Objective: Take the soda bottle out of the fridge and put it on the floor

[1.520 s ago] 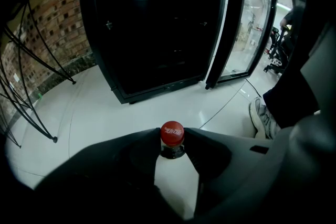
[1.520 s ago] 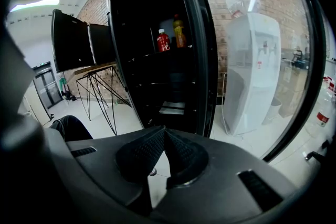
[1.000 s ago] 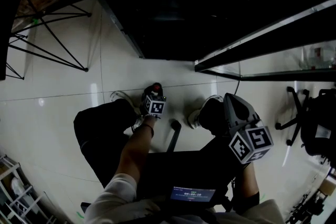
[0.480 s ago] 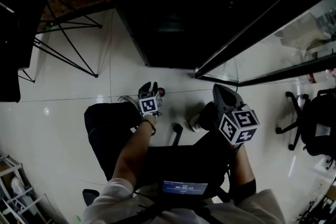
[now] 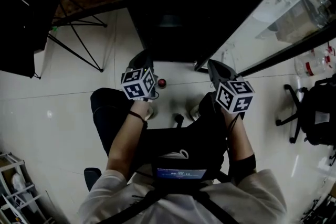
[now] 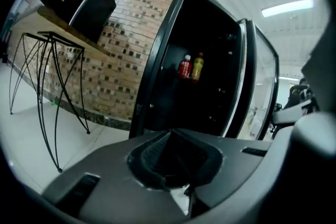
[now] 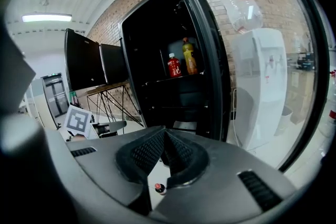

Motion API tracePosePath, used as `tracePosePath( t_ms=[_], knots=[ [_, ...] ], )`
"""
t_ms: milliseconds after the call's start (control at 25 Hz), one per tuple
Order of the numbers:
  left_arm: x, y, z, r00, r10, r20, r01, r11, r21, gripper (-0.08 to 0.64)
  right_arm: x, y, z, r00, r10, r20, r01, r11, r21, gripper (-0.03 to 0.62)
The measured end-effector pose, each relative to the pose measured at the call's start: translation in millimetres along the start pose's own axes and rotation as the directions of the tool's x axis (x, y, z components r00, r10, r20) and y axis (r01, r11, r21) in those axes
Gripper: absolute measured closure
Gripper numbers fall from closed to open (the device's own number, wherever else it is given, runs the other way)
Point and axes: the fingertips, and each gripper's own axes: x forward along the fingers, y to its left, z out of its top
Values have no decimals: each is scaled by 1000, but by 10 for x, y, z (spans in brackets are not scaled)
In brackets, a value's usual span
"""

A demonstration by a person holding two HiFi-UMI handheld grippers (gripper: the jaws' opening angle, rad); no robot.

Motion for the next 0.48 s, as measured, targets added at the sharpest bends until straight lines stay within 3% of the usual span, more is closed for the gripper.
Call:
tracePosePath(
  t_ms=[120,280,480],
  knots=[
    [-332,-273,452,995,-78,57,77,997,13,558,-80,85,81,999,5,36,-5,1000,-11,578],
    [-772,-673,818,982,-183,51,177,978,108,558,-200,205,258,995,13,94,-9,999,-42,578],
    [-1263,-830,976,979,-193,65,178,966,188,558,-309,331,358,990,23,137,-14,998,-63,578]
  ],
)
